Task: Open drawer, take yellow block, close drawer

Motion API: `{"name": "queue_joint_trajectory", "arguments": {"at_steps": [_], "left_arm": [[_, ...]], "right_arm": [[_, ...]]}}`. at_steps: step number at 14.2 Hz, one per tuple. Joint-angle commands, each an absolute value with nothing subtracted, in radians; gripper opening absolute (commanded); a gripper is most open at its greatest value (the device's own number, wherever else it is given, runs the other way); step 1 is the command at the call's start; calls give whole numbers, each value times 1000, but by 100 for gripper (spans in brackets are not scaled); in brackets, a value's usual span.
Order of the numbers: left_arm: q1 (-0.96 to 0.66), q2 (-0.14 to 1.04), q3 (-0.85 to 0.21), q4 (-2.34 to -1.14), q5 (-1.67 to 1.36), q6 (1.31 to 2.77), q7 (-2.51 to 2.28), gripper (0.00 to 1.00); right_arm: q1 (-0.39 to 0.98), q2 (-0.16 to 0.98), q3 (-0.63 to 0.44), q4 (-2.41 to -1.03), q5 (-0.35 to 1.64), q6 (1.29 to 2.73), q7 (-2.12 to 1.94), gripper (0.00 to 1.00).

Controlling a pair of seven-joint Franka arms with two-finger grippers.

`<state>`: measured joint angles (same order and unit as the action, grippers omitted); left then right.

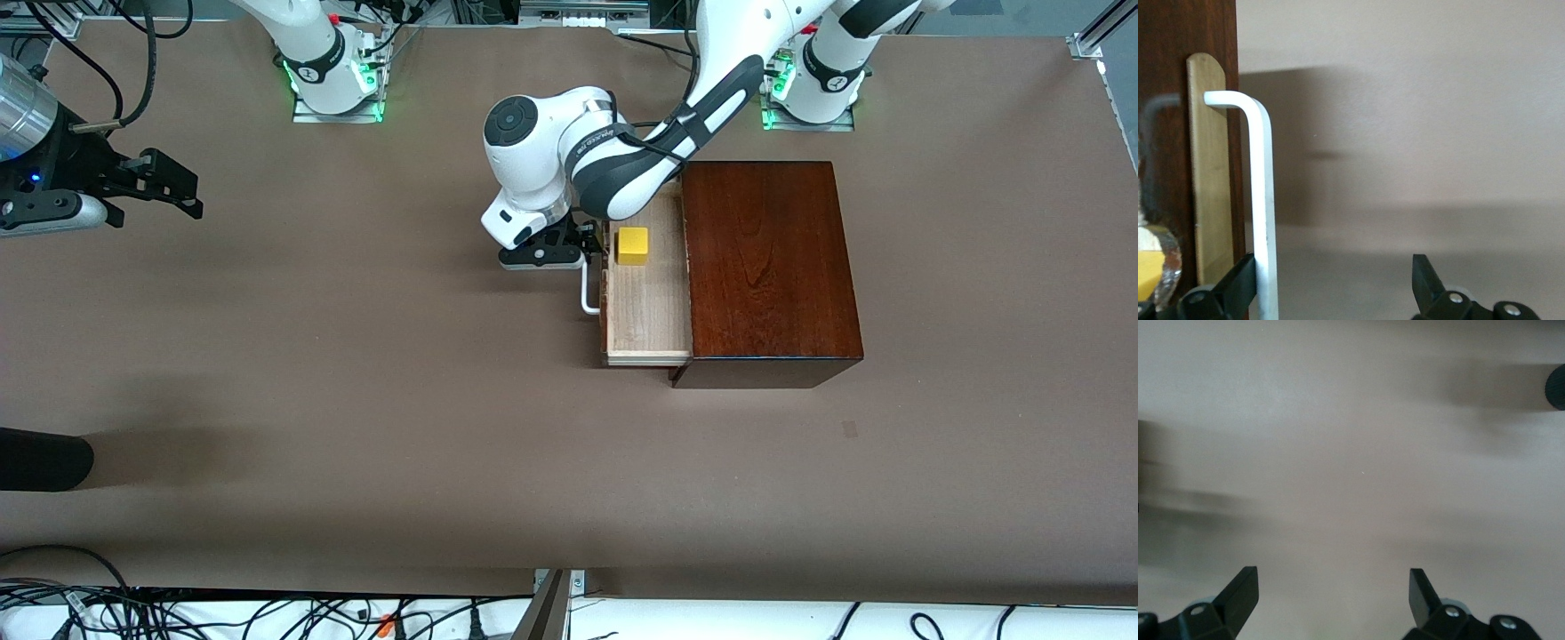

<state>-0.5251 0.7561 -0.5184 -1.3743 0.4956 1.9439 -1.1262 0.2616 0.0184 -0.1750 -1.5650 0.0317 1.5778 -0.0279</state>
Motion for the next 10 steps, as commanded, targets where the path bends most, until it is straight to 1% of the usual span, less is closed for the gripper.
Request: {"name": "queue_joint_trajectory", "arguments": {"at_steps": [1, 4, 6, 10], "left_arm": [[-477, 730, -549, -1327, 457, 1889, -1085, 100], [-398, 637, -558, -1330, 347, 1787, -950, 100], [-323, 536, -558, -1335, 247, 1697, -864, 100], [-114, 344, -558, -1339, 86, 1530, -637, 100]], "right_arm": [[255, 26, -172, -1548, 38, 1571, -15, 100], [255, 26, -172, -1548, 38, 1571, -15, 100], [256, 26, -172, -1548, 38, 1572, -15, 100], [261, 26, -170, -1548, 37, 1575, -14, 100]]}}
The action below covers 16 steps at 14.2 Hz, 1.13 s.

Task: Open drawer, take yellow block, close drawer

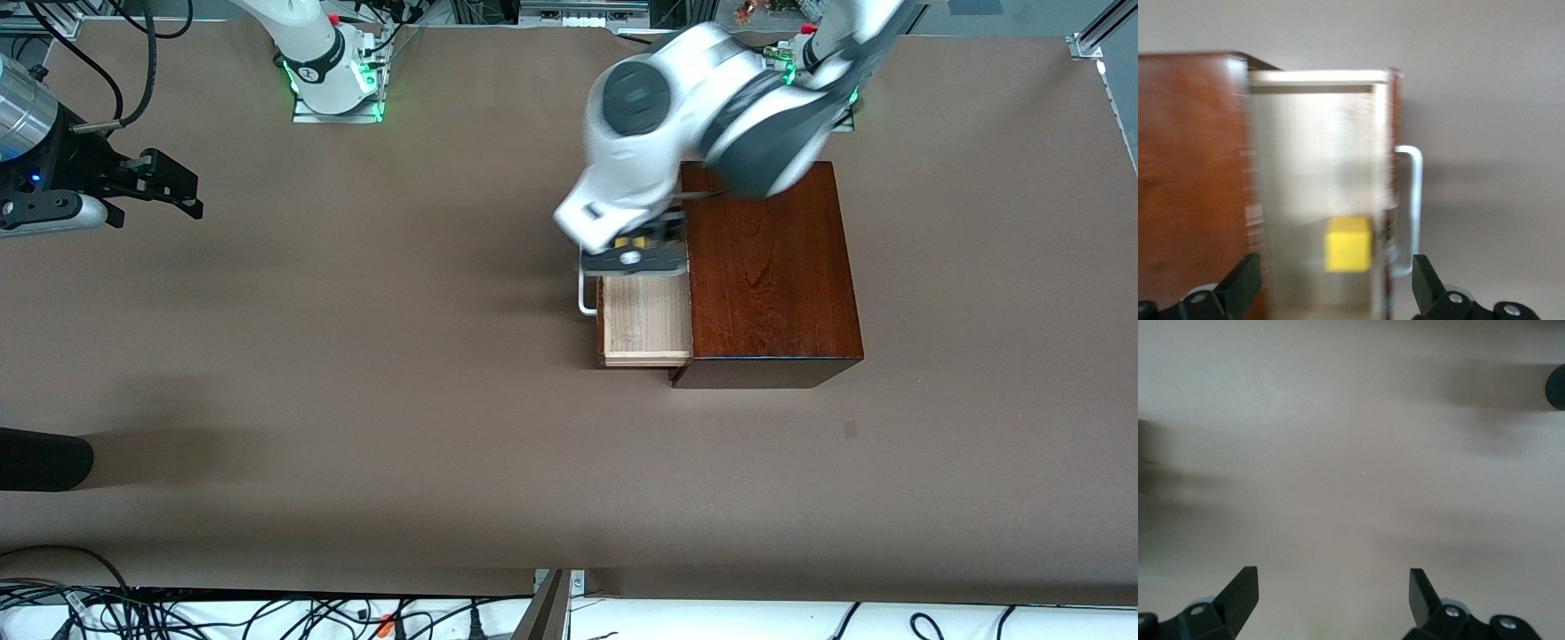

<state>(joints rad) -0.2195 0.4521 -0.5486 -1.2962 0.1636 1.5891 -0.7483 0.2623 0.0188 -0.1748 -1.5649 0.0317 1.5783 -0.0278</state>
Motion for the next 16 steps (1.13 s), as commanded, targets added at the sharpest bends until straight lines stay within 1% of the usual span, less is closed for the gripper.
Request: {"name": "queue_joint_trajectory", "arguments": {"at_steps": [1, 4, 7, 8, 9, 12, 14, 16], "left_arm": [[-62, 300, -558, -1351, 66, 1493, -571, 100], [81, 177, -558, -1426, 28, 1462, -427, 100], [208, 124, -557, -1437, -34, 1453, -338, 100], [225, 121, -546, -1437, -38, 1444, -301, 100], [225, 117, -507, -1436, -40, 1430, -252, 100], [137, 86, -318, -1451, -67, 1416, -161, 100], [74, 65, -220, -1480, -67, 1419, -126, 100], [11, 32, -122, -1525, -69, 1433, -74, 100]], "right_arm": [[259, 31, -170, -1548, 38, 1581, -18, 100], [262, 49, -170, -1546, 38, 1597, -28, 100], [267, 54, -164, -1540, 46, 1600, -29, 100], [279, 55, -160, -1536, 61, 1600, -29, 100], [297, 55, -156, -1536, 64, 1600, -29, 100], [400, 84, -150, -1531, 52, 1597, -28, 100], [417, 103, -144, -1528, 67, 1600, -35, 100], [458, 144, -91, -1520, 67, 1600, -48, 100]]}}
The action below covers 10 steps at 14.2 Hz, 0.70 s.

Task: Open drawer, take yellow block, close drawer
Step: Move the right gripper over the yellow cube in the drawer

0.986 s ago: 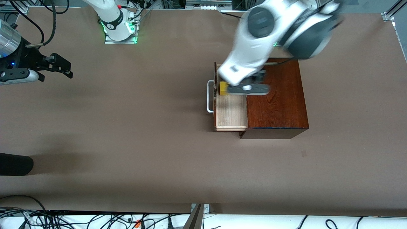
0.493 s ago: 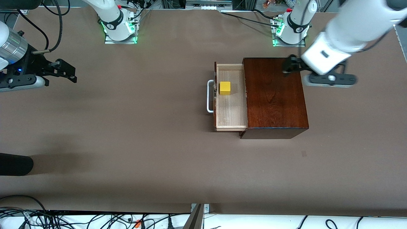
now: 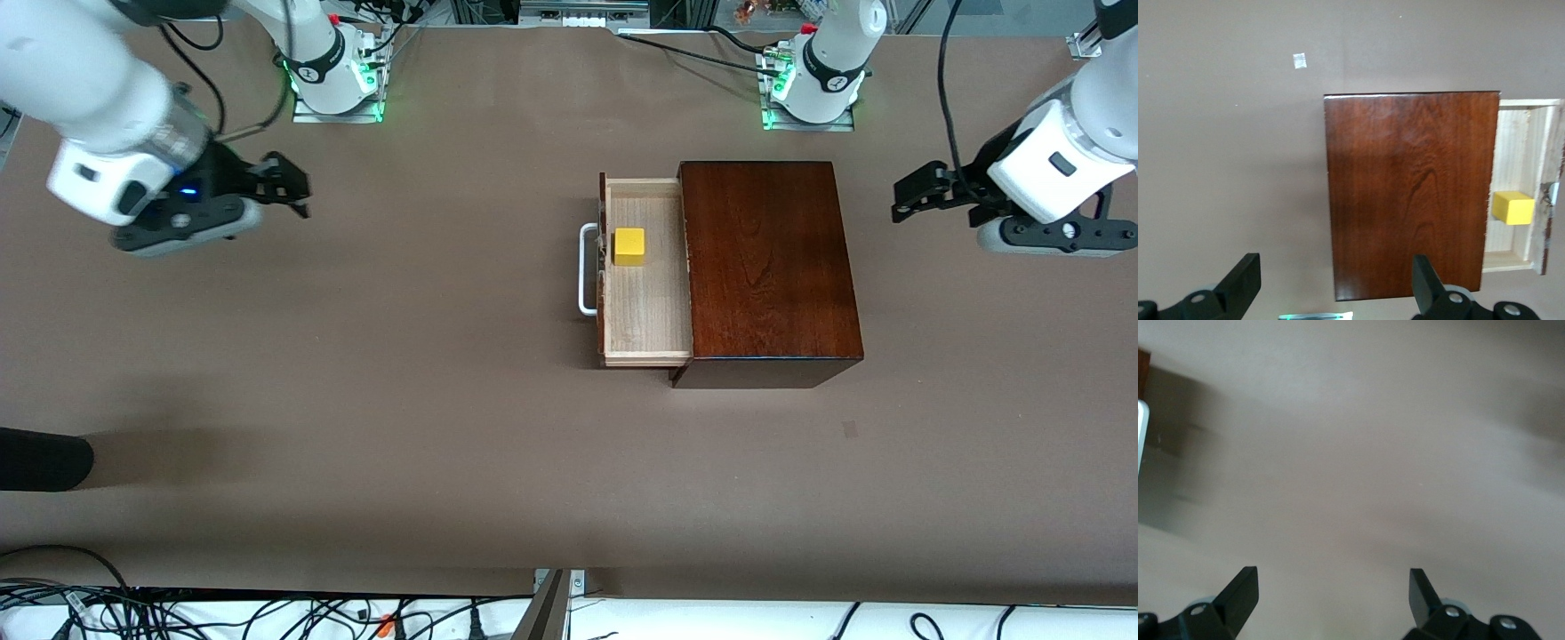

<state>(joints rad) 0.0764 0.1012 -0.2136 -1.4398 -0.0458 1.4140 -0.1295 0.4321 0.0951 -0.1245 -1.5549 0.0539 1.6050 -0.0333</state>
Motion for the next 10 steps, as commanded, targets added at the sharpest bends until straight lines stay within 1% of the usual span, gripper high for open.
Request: {"name": "queue_joint_trajectory", "arguments": {"at_steps": [1, 3, 7, 10], "left_arm": [[-14, 19, -88, -1543, -69, 1443, -55, 100], [-50, 3, -40, -1581, -69, 1479, -46, 100], [-48, 3, -31, -1592, -57, 1499, -2, 100], [-41, 6, -34, -1580, -58, 1496, -3, 100]], "right_arm": [[483, 153, -57, -1505, 66, 1601, -61, 100], [527, 198, -3, -1442, 58, 1630, -138, 100], [612, 333, 41, -1318, 66, 1672, -351, 100], [627, 415, 98, -1287, 63, 1775, -515, 100]]}}
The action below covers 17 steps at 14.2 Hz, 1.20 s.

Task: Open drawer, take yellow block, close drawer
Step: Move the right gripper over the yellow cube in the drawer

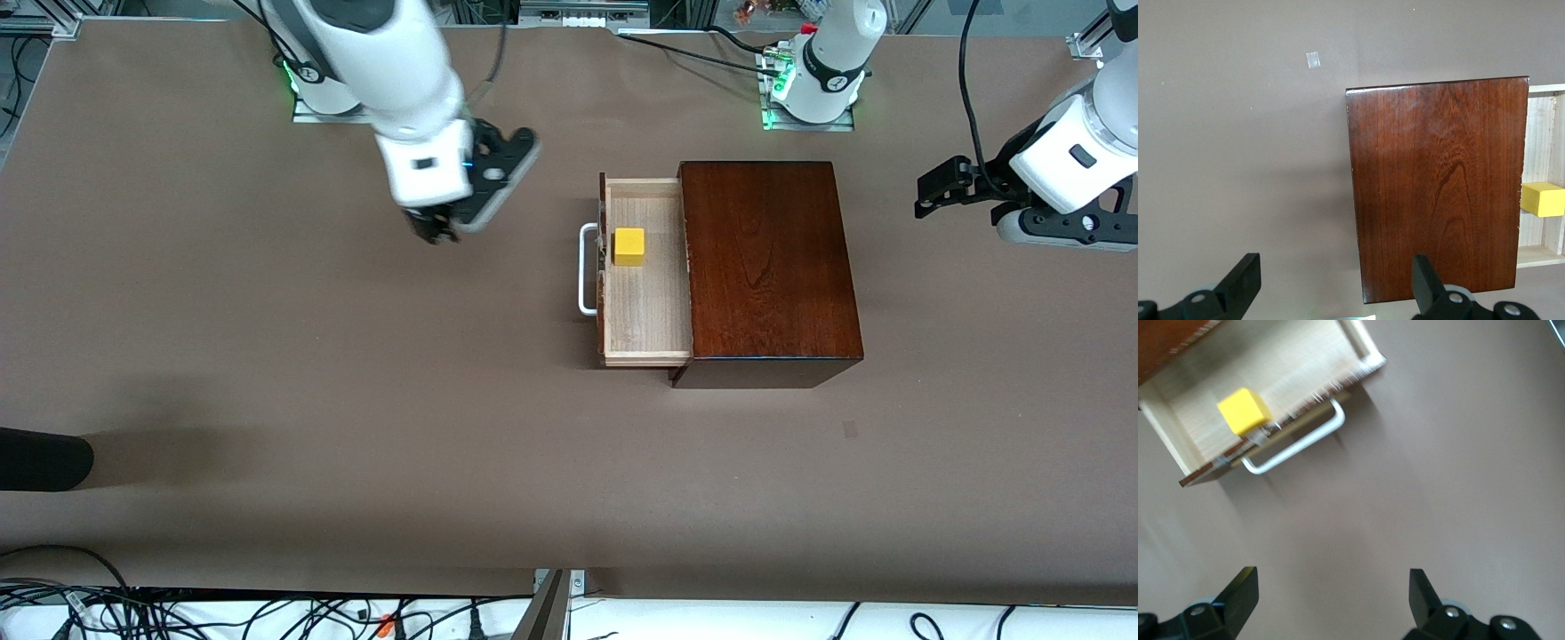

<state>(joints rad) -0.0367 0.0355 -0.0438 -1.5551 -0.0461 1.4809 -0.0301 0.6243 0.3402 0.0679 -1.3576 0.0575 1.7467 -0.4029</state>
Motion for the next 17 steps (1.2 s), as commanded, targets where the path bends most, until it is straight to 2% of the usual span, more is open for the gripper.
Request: {"name": "queue_joint_trajectory", "arguments": {"at_steps": [1, 4, 9, 14, 17], "left_arm": [[-41, 8, -35, -1580, -60, 1496, -3, 100], [-41, 12, -40, -1578, -58, 1496, -3, 100], [-41, 14, -41, -1568, -61, 1494, -3, 100], [-41, 18, -43, -1568, -64, 1497, -3, 100], [-41, 18, -43, -1565, -66, 1497, -3, 100]], "right_arm": [[637, 438, 109, -1282, 60, 1795, -550, 100], [705, 482, 107, -1273, 43, 1882, -621, 100], [794, 572, 103, -1230, -46, 1945, -605, 100], [807, 727, 104, -1128, -60, 2022, -578, 100], [831, 765, 106, -1127, -109, 2029, -594, 100]]}}
